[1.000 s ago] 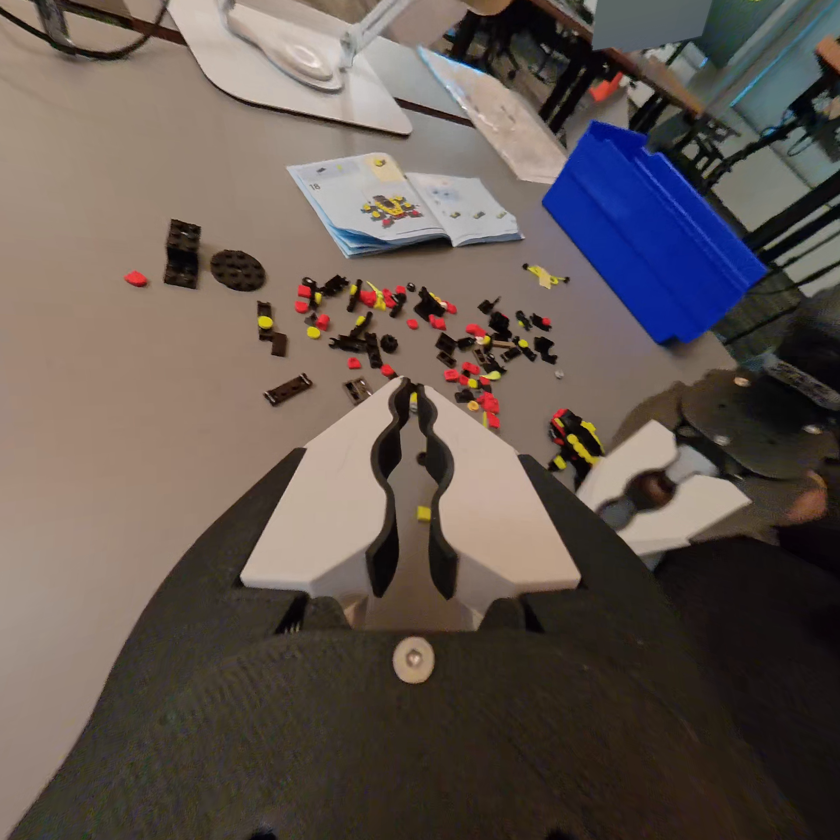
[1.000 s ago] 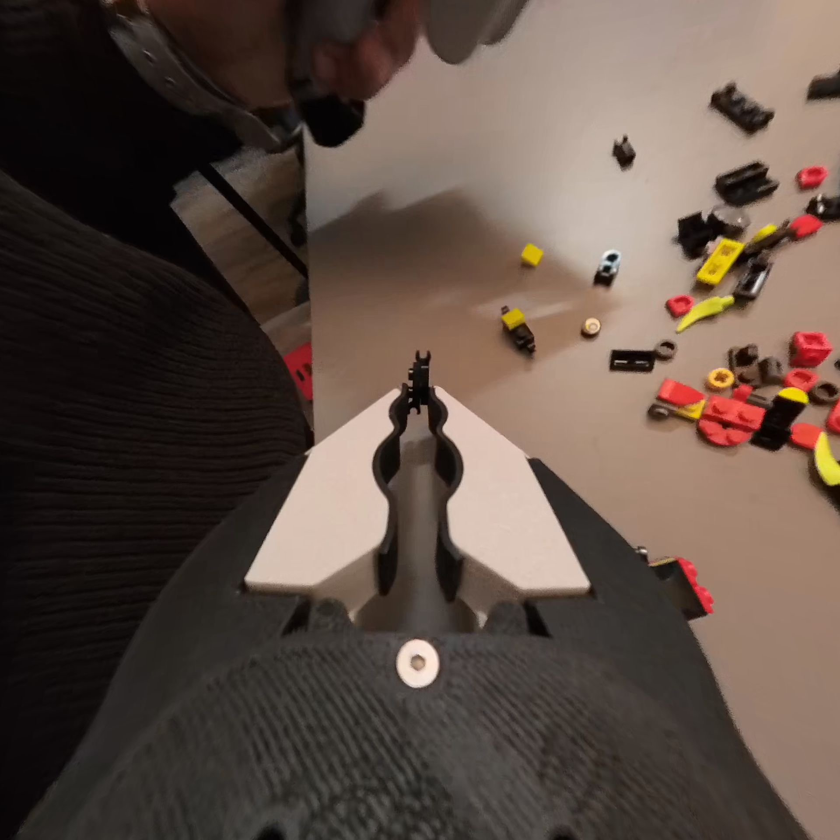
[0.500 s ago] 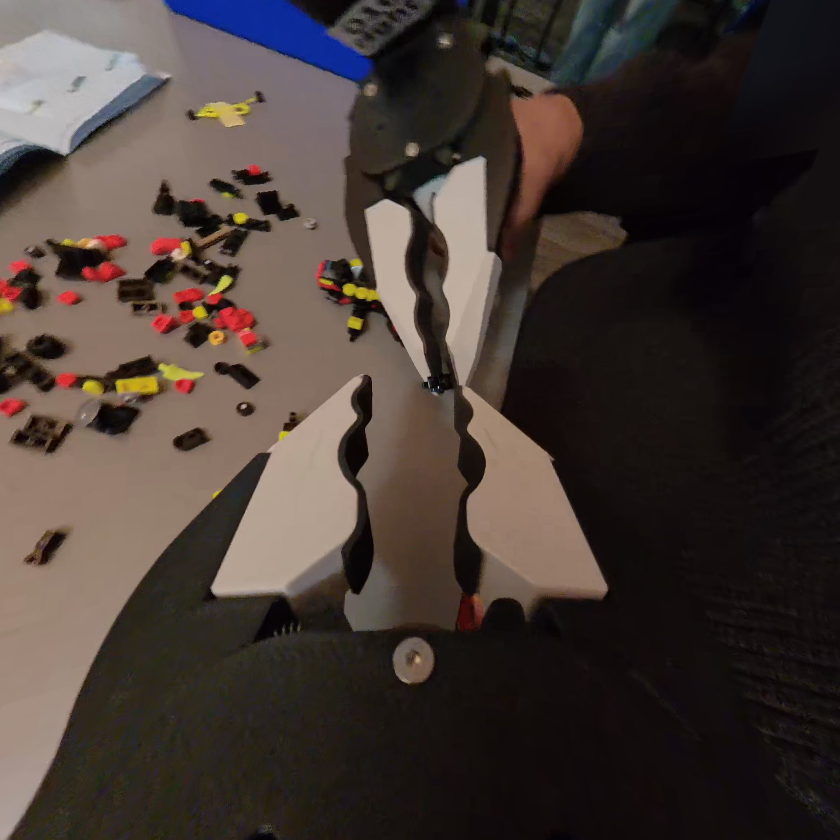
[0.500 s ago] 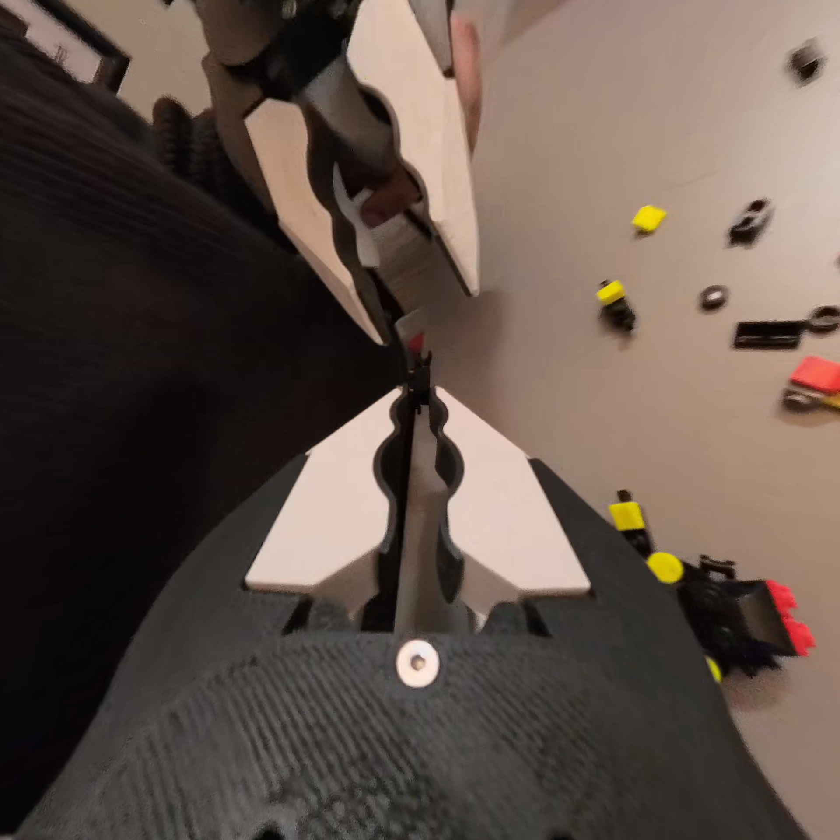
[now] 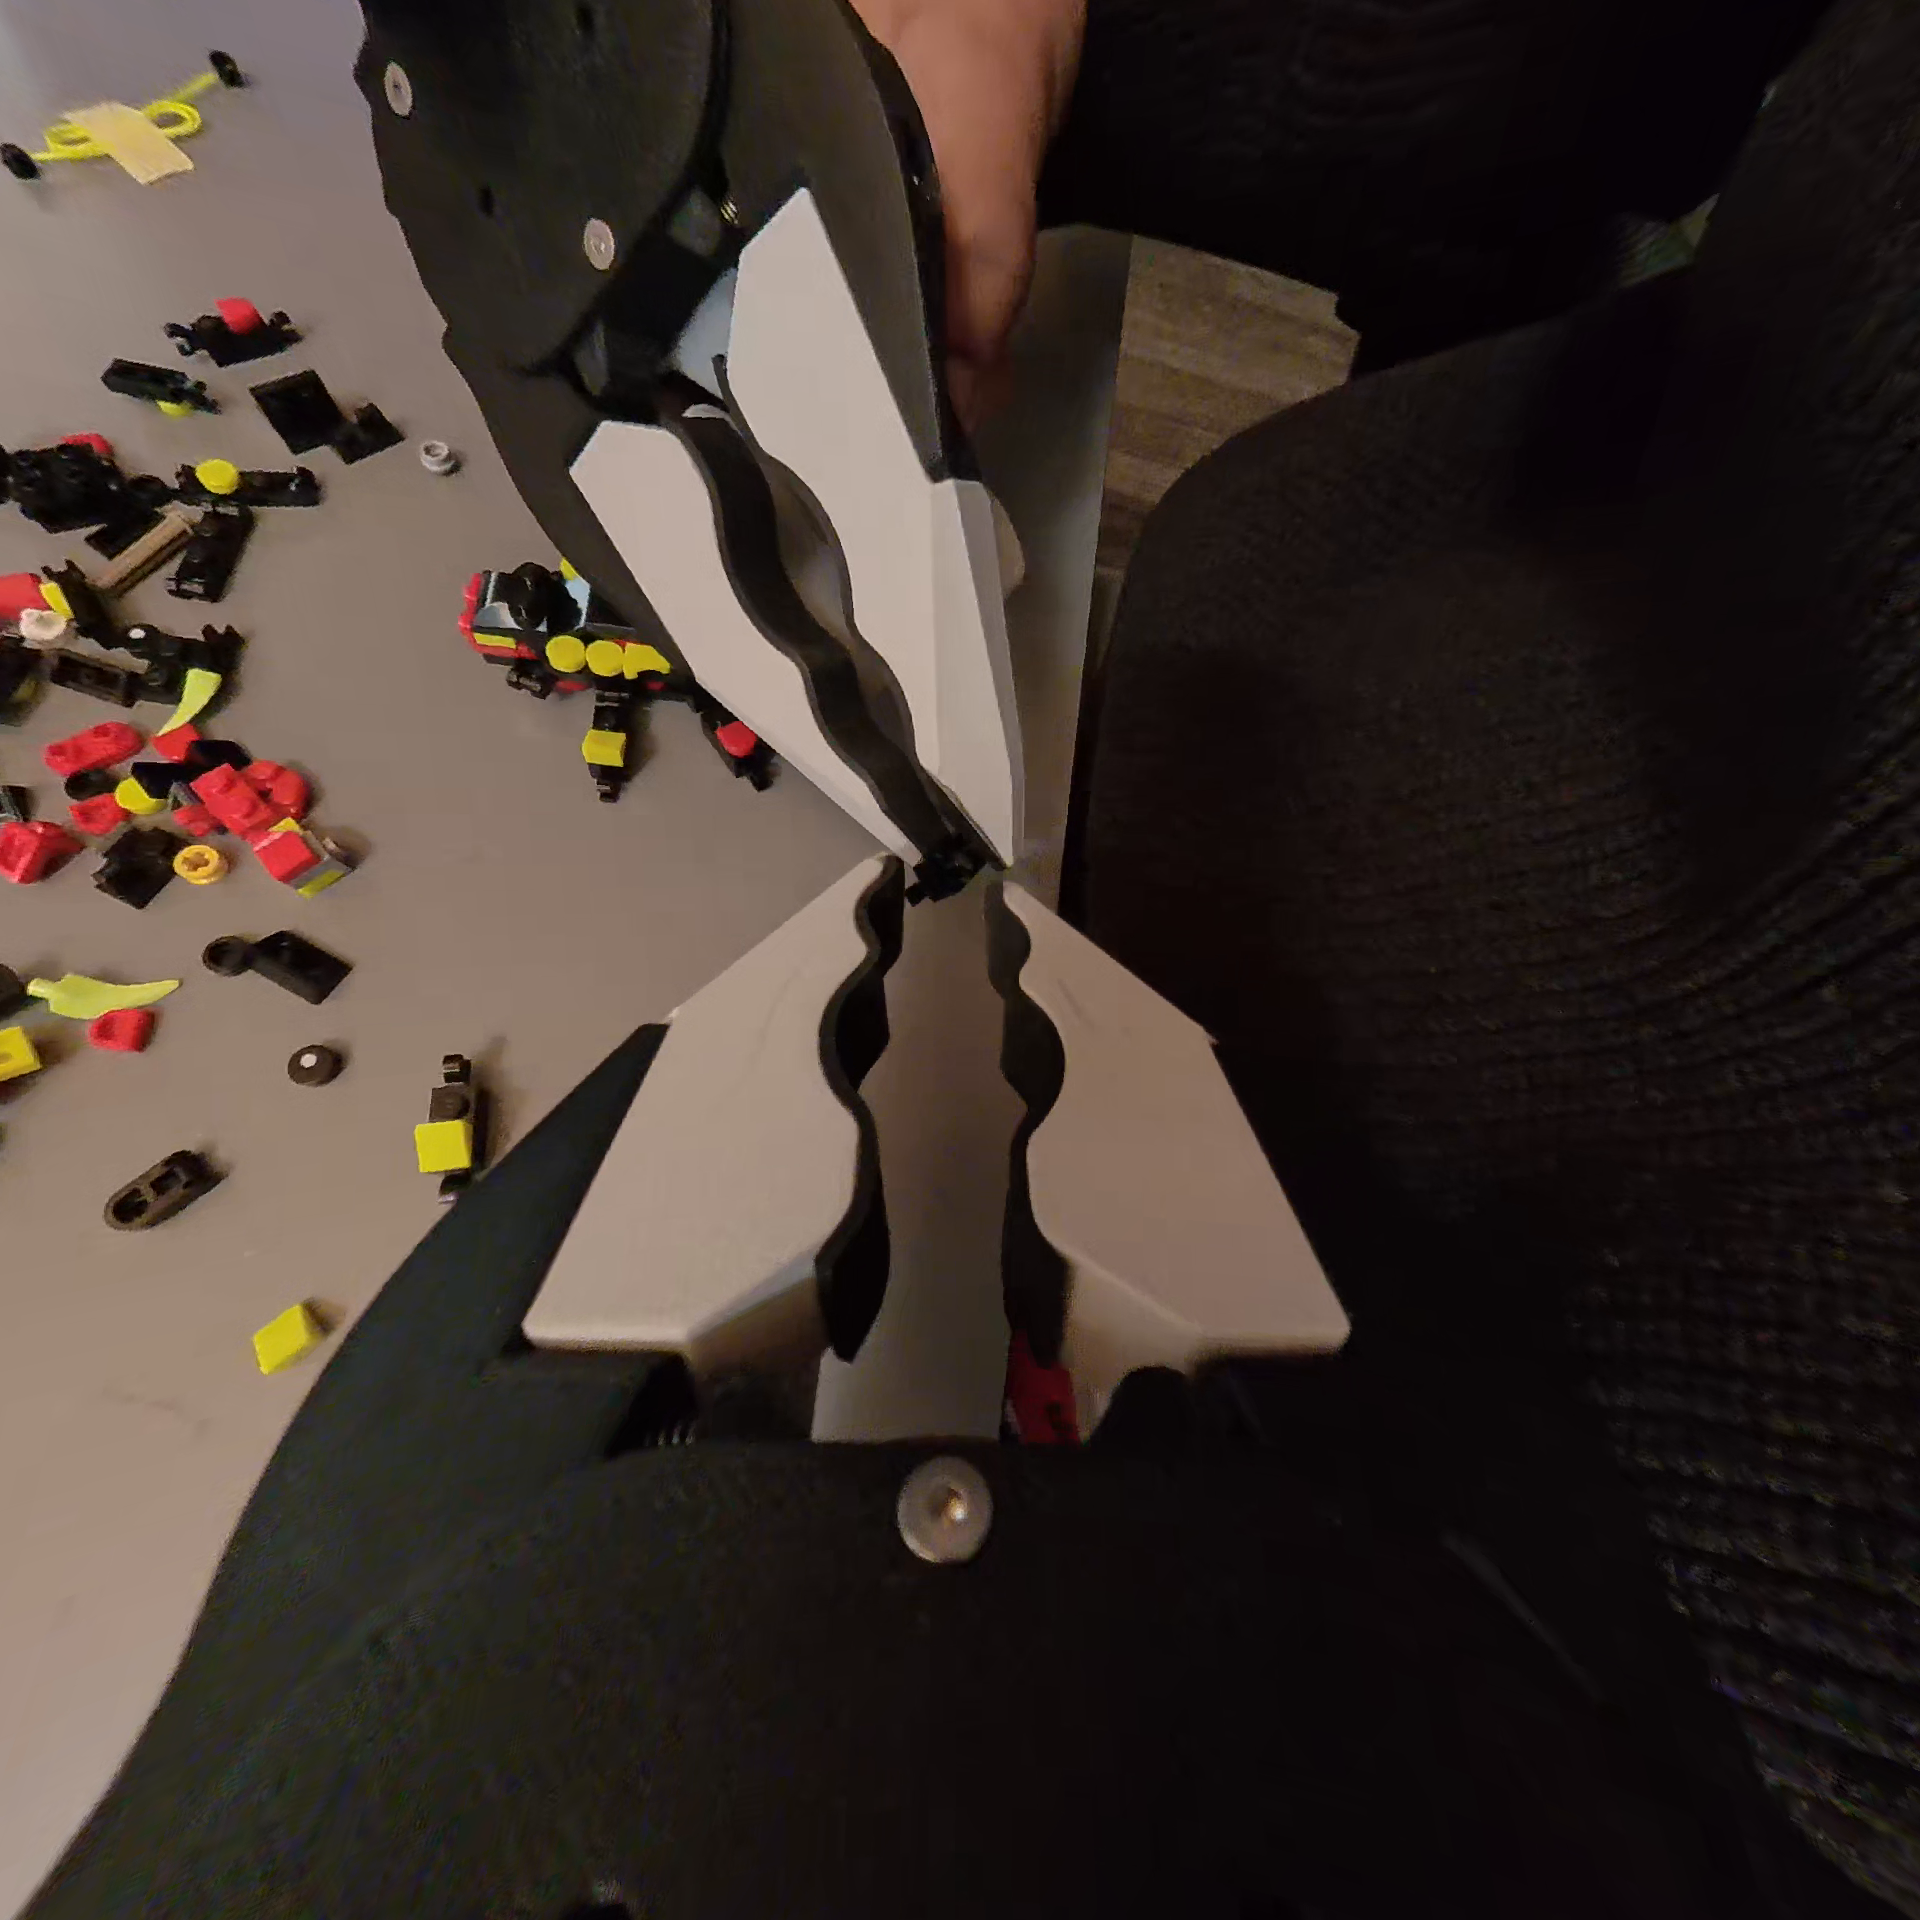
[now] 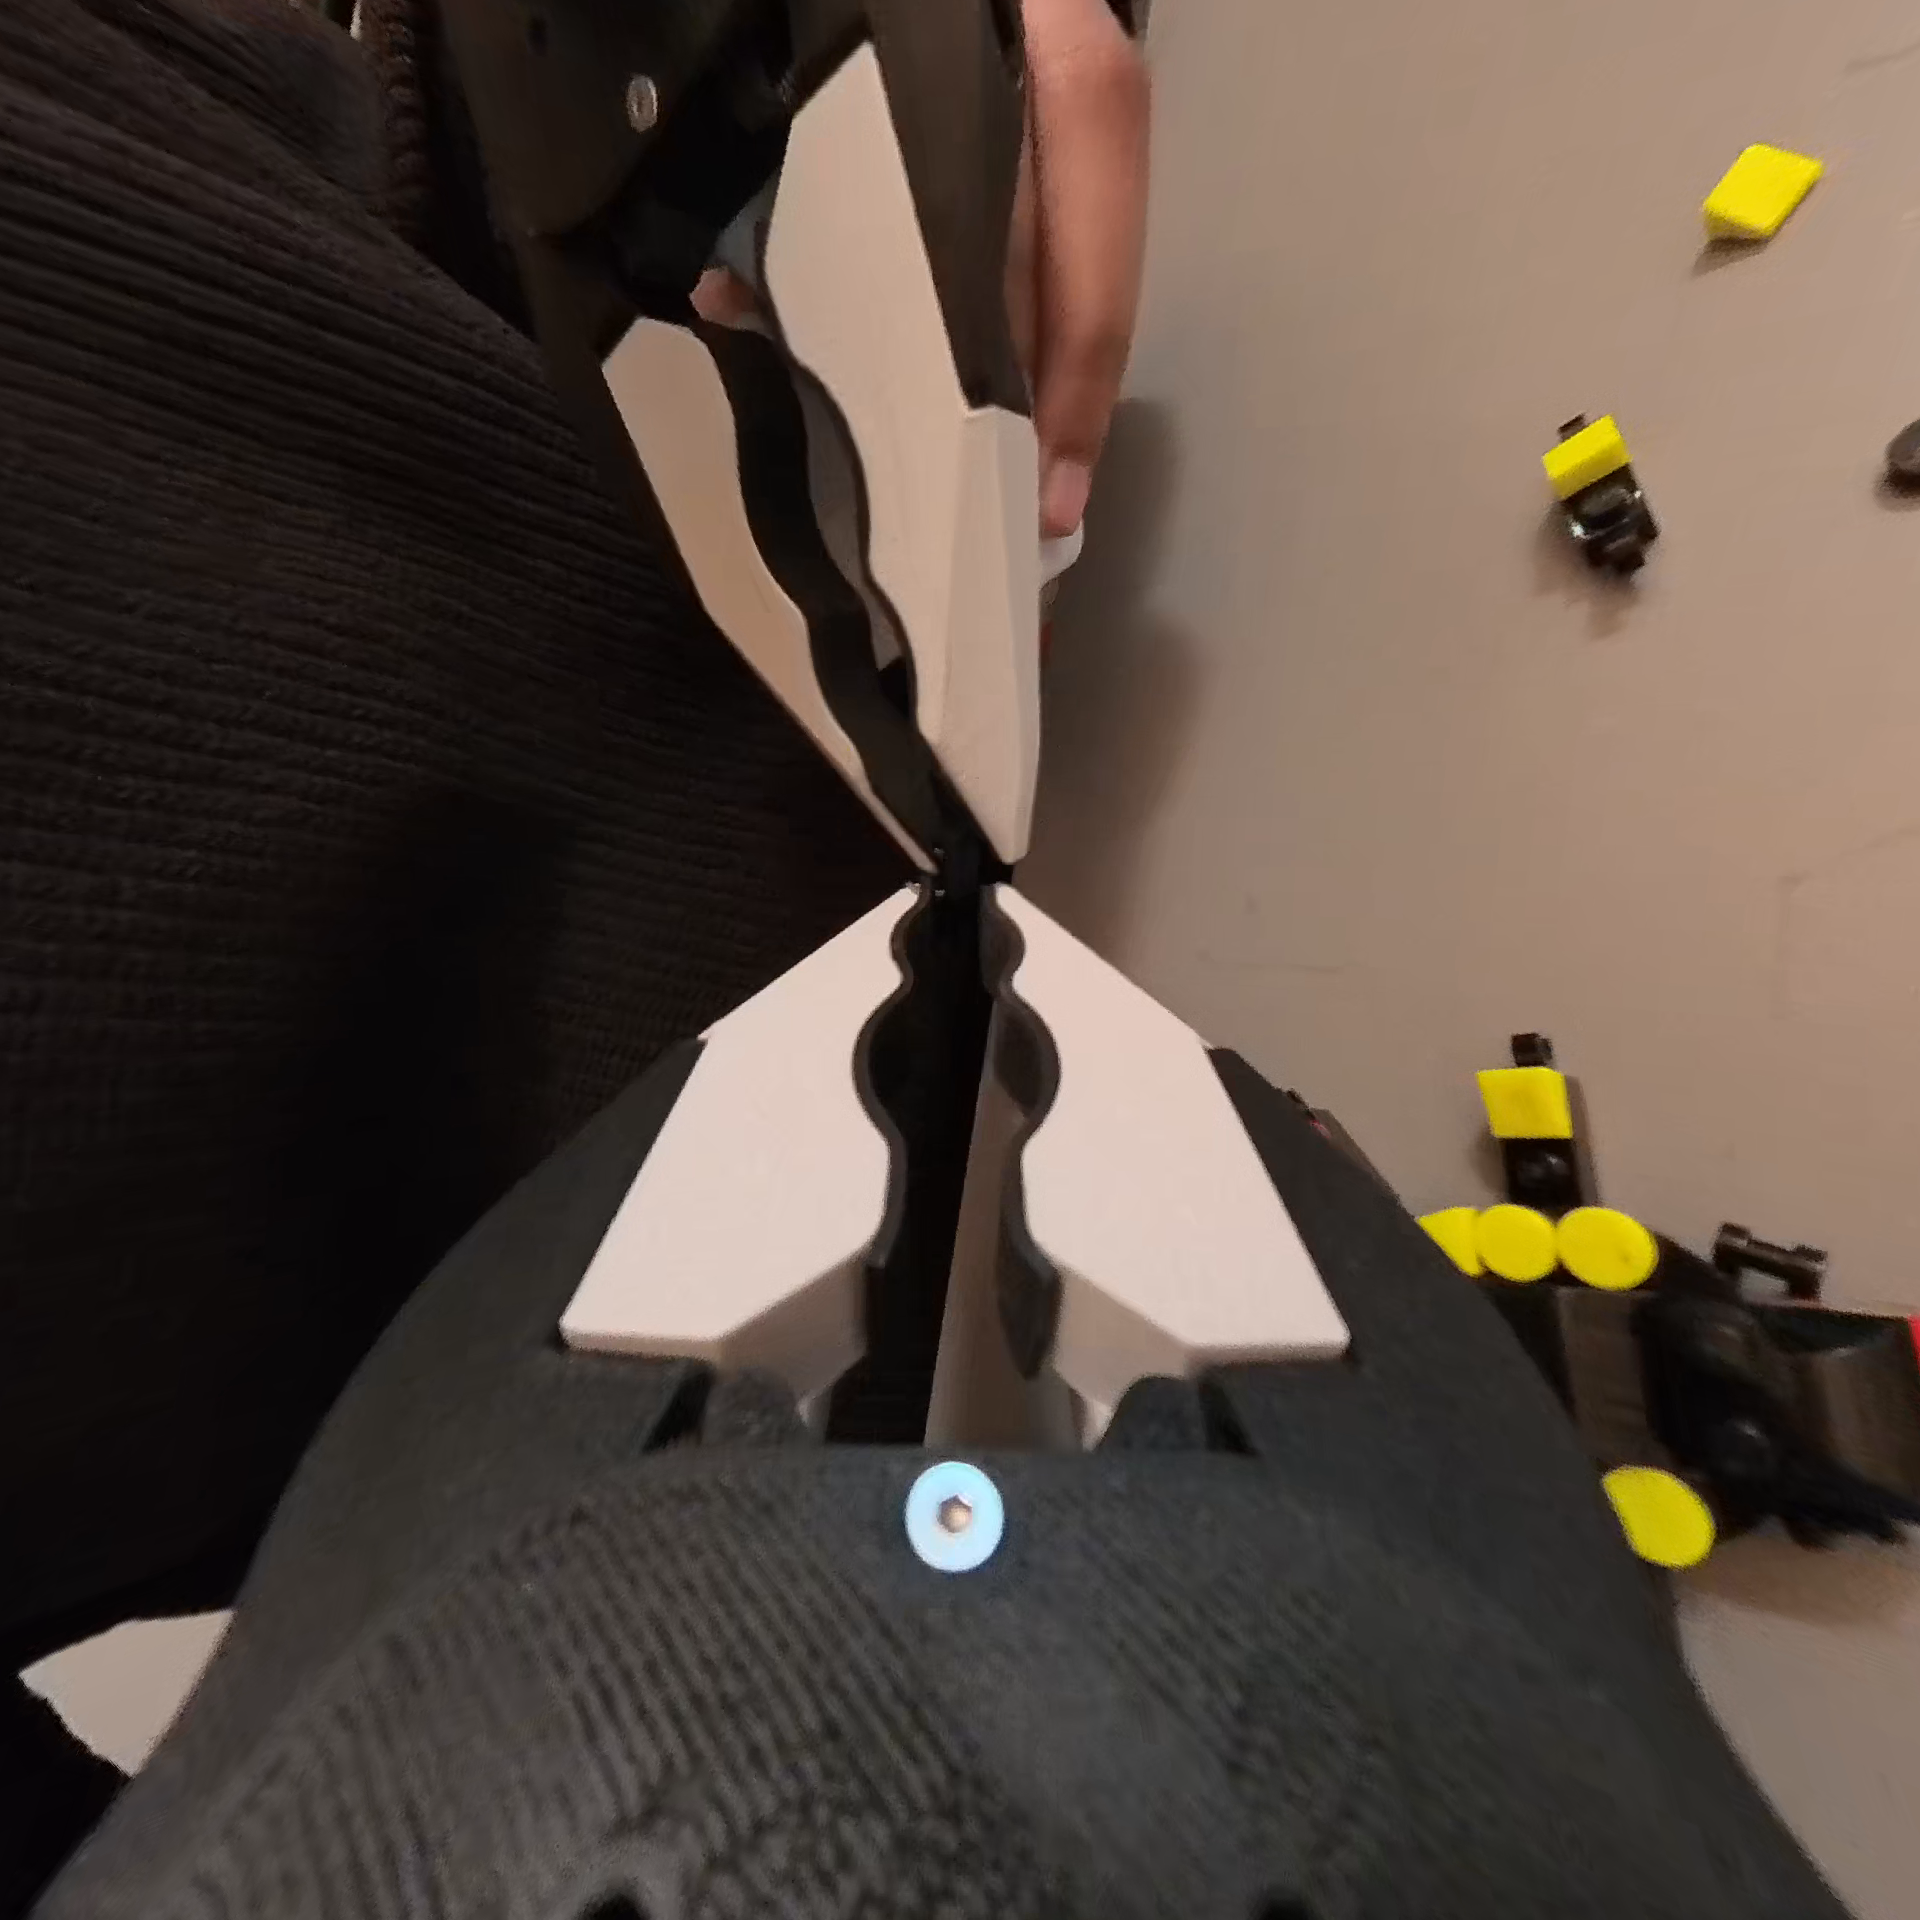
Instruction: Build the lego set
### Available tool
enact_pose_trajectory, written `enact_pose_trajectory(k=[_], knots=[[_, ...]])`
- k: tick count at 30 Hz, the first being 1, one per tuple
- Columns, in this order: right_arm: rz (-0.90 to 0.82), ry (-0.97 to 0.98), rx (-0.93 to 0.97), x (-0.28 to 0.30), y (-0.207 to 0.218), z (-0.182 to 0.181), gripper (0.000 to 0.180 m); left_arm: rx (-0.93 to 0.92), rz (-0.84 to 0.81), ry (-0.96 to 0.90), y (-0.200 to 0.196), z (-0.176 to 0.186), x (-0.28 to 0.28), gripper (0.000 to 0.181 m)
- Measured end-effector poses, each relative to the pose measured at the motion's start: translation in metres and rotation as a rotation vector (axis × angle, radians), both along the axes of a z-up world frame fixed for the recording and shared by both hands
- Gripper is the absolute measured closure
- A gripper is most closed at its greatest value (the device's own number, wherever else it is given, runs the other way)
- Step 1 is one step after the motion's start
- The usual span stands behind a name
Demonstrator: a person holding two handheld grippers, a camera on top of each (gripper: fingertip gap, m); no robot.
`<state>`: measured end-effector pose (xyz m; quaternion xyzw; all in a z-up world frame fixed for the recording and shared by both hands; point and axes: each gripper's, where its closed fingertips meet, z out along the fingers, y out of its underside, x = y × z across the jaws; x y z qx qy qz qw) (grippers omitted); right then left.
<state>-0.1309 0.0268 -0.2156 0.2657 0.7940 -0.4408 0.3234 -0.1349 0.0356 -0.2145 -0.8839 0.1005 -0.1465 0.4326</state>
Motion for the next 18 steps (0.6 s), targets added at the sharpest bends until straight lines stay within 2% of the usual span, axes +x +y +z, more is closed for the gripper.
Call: enact_pose_trajectory(k=[5,10,18], knots=[[-0.044,-0.033,0.031,-0.005,0.001,-0.007,0.172,-0.044,0.027,0.012,0.0,-0.008,-0.005,0.172],[-0.15,-0.041,0.019,-0.02,0.005,-0.006,0.159,-0.094,0.108,-0.027,-0.002,-0.014,-0.02,0.173],[-0.295,0.2,0.039,-0.042,0.018,0.016,0.158,-0.229,0.222,-0.092,-0.01,-0.036,-0.039,0.173]])
